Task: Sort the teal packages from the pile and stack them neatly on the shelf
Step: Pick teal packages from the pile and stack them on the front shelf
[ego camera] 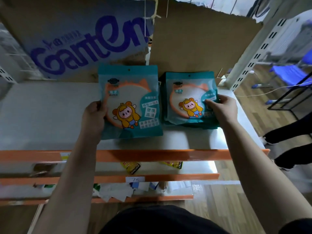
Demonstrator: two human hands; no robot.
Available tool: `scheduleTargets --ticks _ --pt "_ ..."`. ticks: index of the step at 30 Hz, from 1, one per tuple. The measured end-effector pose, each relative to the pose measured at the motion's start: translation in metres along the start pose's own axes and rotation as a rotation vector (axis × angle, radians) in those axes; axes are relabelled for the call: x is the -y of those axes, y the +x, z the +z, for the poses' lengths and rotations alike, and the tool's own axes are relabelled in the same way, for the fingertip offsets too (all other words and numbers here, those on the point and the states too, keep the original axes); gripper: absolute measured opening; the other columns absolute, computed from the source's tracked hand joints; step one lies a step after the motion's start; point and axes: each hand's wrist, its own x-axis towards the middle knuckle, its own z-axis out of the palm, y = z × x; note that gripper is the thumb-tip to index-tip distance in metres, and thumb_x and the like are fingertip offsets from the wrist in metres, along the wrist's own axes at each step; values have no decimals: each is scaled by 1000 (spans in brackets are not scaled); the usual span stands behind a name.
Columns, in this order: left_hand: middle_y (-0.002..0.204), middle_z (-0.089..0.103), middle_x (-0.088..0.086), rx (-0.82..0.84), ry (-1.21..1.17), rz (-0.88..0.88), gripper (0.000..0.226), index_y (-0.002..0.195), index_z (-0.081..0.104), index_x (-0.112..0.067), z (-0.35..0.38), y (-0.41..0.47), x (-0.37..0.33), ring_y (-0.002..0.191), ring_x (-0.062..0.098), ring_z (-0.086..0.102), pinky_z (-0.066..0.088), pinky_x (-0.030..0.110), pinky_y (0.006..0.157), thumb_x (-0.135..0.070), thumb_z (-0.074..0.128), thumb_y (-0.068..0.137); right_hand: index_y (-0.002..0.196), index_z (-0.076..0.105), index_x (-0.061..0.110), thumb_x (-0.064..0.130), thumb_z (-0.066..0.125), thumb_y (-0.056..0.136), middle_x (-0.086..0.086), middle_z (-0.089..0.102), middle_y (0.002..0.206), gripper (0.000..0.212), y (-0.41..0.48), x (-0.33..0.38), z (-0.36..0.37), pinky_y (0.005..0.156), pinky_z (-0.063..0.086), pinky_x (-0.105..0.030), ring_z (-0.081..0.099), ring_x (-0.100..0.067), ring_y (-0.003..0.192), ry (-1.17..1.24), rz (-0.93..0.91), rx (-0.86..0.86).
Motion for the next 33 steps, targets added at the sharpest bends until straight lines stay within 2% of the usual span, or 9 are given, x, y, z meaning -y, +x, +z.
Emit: scheduleTargets --ticks 3,7,11,14,18,21,23,27,33 --pt "103 66 20 0 -1 11 17 88 61 -16 1 -2 1 102 42 63 52 59 88 -18 49 100 113 71 15 32 80 76 -4 74 104 41 2 1 2 79 59 -35 71 -13 84 -77 -45 -63" --pt "96 66 13 4 -9 19 16 97 61 -10 -3 -1 3 95 36 64 57 47 79 -18 48 100 114 69 13 38 81 74 -8 73 106 48 4 1 6 76 59 -34 70 -16 82 -180 -17 -92" --pt "87 68 4 3 -10 32 18 88 63 -19 -4 4 3 87 27 65 55 43 78 -18 49 99 124 62 14 47 74 78 -10 63 118 58 0 3 5 74 48 -32 63 -24 98 -434 -68 -155" --pt "90 68 2 19 -39 38 16 90 62 -21 -2 9 -1 89 24 65 54 41 81 -18 50 99 119 61 19 41 67 85 -7 58 116 41 -17 5 5 68 40 -28 59 -21 99 -487 -210 -223" --pt "103 69 12 20 -9 49 12 96 64 -16 5 27 -11 92 24 64 54 44 86 -20 52 98 94 64 16 28 65 89 -6 63 96 13 -61 -2 14 53 39 -26 58 -20 83 -453 -400 -170" --pt "109 68 13 -11 101 60 20 109 65 -12 12 41 -16 95 25 64 54 43 87 -25 55 97 91 65 15 24 66 89 -3 67 91 10 -93 -9 28 60 50 -32 60 -20 78 -422 -478 -100" --pt "103 69 9 -9 188 92 26 106 66 -13 17 48 -17 93 25 65 55 42 84 -35 59 94 90 64 14 22 67 88 -2 67 88 9 -103 -13 36 59 47 -30 59 -18 75 -402 -518 -61" --pt "83 67 -1 3 386 119 37 94 67 -16 21 54 -16 73 14 60 46 28 58 -52 59 90 92 61 13 18 67 87 3 62 84 9 -104 -20 40 58 38 -25 52 -13 73 -391 -549 -9" --pt "90 66 2 -5 564 149 31 102 69 -13 22 49 -5 80 16 58 39 25 57 -39 67 86 91 60 16 18 68 85 10 55 82 10 -103 -23 41 58 41 -26 52 -12 72 -367 -551 -14"
